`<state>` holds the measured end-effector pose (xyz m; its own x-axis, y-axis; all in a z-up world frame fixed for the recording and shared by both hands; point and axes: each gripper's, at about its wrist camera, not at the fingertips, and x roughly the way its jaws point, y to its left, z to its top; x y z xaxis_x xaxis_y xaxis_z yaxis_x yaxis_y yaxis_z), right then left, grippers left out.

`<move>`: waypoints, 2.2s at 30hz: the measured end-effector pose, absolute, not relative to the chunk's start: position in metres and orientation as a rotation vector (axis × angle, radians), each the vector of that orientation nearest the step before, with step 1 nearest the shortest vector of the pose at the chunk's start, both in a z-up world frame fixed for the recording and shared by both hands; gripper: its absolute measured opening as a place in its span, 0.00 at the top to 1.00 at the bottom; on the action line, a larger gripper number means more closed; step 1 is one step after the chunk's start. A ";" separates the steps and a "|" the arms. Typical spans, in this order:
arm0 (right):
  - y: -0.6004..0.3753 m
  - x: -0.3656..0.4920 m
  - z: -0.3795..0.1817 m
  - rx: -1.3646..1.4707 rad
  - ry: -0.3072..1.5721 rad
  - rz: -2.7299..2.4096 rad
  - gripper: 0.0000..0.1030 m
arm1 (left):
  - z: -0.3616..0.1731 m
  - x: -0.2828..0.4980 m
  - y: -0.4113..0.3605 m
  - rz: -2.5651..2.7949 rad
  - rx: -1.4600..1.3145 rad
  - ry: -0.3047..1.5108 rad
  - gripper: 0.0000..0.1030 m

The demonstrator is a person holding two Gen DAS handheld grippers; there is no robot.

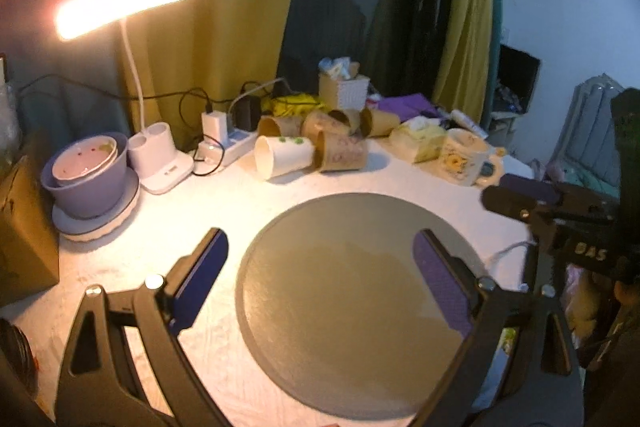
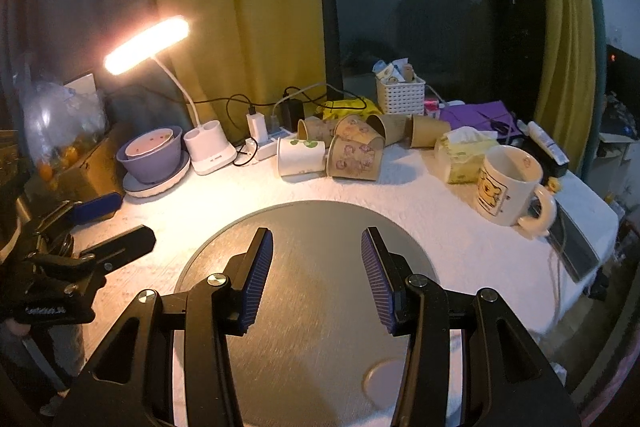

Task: Flip cup upright
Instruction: 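Move the right tool toward the white green-leaf cup lying on its side, then grasp the white cup's body with the right gripper and lift it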

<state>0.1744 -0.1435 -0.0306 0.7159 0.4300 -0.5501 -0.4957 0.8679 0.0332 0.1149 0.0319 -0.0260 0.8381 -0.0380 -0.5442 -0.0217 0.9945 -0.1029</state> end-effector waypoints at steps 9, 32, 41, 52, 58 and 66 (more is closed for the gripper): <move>-0.147 0.243 -0.036 -0.113 0.601 0.516 0.53 | -0.039 0.184 0.047 0.023 -0.076 0.668 0.08; -0.142 0.382 -0.092 -0.044 0.779 0.511 0.53 | -0.089 0.377 0.053 -0.033 0.422 0.822 0.08; -0.142 0.394 -0.111 -0.020 0.826 0.518 0.53 | -0.111 0.417 0.061 -0.115 0.466 0.831 0.08; -0.140 0.390 -0.118 -0.028 0.835 0.495 0.53 | -0.135 0.417 0.057 -0.214 0.468 0.886 0.22; -0.142 0.380 -0.111 -0.032 0.822 0.484 0.53 | -0.121 0.393 0.058 -0.233 0.433 0.858 0.23; -0.144 0.350 -0.094 -0.035 0.782 0.490 0.53 | -0.080 0.325 0.048 -0.331 0.353 0.791 0.23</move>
<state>0.3498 -0.1443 -0.0939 0.6035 0.4104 -0.6836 -0.4358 0.8878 0.1482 0.3253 0.0478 -0.0802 0.6576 -0.1559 -0.7370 0.4158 0.8910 0.1826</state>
